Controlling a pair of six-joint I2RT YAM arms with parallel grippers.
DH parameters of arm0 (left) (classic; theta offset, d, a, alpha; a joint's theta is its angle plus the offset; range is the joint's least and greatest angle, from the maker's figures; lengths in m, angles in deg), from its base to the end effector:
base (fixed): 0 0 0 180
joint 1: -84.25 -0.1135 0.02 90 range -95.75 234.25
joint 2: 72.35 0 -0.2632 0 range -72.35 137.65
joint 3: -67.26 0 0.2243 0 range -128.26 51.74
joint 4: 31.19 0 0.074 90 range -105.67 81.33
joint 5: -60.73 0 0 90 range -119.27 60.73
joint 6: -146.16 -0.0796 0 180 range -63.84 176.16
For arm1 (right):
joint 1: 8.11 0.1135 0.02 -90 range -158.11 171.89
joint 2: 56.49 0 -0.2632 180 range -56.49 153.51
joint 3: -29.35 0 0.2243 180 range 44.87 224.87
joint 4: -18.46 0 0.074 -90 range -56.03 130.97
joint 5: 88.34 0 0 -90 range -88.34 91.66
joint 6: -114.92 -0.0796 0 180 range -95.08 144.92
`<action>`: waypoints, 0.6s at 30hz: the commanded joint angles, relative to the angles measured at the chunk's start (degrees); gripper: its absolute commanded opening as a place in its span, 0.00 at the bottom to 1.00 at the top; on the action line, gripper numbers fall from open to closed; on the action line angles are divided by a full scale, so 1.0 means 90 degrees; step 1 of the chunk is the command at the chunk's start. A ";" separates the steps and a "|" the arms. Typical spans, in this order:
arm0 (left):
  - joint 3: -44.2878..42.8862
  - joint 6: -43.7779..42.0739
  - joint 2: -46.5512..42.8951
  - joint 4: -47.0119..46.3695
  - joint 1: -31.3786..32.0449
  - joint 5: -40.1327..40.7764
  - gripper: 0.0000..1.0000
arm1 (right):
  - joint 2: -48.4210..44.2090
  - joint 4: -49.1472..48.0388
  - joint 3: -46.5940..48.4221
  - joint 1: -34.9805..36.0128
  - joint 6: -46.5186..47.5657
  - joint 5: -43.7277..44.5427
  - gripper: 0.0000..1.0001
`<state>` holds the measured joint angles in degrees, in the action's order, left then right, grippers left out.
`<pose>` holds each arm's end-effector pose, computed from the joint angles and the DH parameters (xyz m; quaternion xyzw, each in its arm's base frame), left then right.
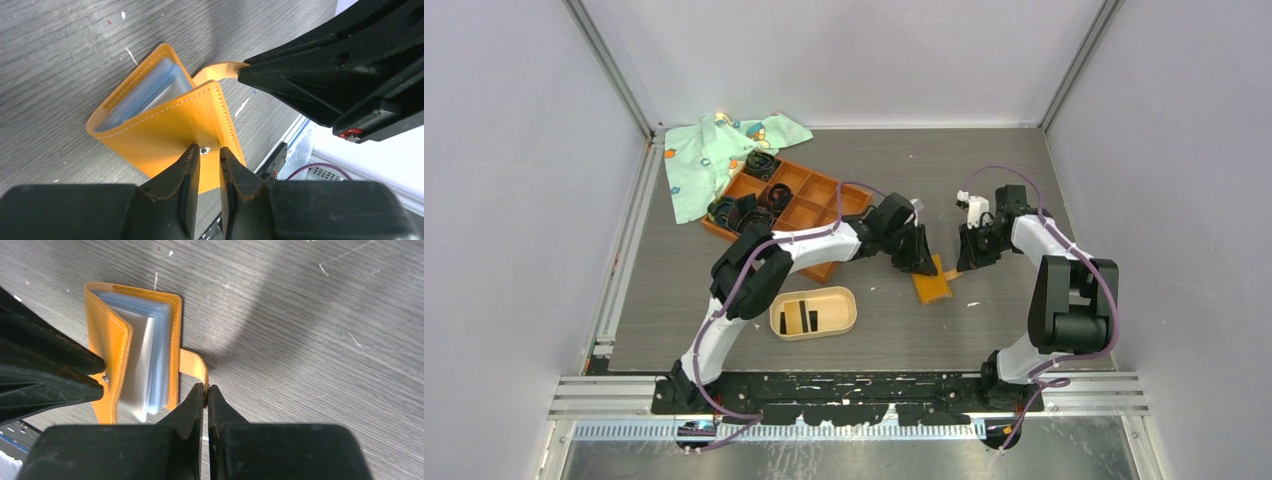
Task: Put the credit cards into the card holder
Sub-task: Close the card holder at the center of the board.
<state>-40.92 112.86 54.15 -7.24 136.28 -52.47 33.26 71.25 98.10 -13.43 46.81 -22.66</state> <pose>0.2819 -0.4122 0.1556 0.0448 0.8984 -0.4292 0.0815 0.2710 0.0077 0.1556 -0.1688 0.9534 0.1703 0.1830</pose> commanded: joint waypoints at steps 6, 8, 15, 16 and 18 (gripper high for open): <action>-0.0773 -0.0422 0.0366 0.0984 -0.0068 0.0036 0.19 | -0.0256 -0.0020 0.0626 0.0107 0.0389 -0.0808 0.01; -0.0851 -0.0401 0.0445 0.1044 -0.0082 0.0063 0.19 | -0.0159 0.0155 0.0782 0.0272 0.0613 -0.0873 0.01; -0.0859 -0.0017 0.0527 0.1050 -0.0180 0.0136 0.16 | 0.0163 0.0341 0.1019 0.0885 0.0996 -0.1166 0.01; -0.0814 0.0122 0.0542 0.1016 -0.0197 0.0133 0.15 | 0.0238 0.0366 0.1041 0.0989 0.1005 -0.1128 0.01; -0.0681 0.0379 0.0550 0.0897 -0.0227 0.0080 0.14 | 0.0355 0.0320 0.1018 0.1137 0.0924 -0.0984 0.01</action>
<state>-47.37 112.49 58.37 1.30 135.10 -51.93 34.84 73.48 105.27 -5.93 53.91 -30.07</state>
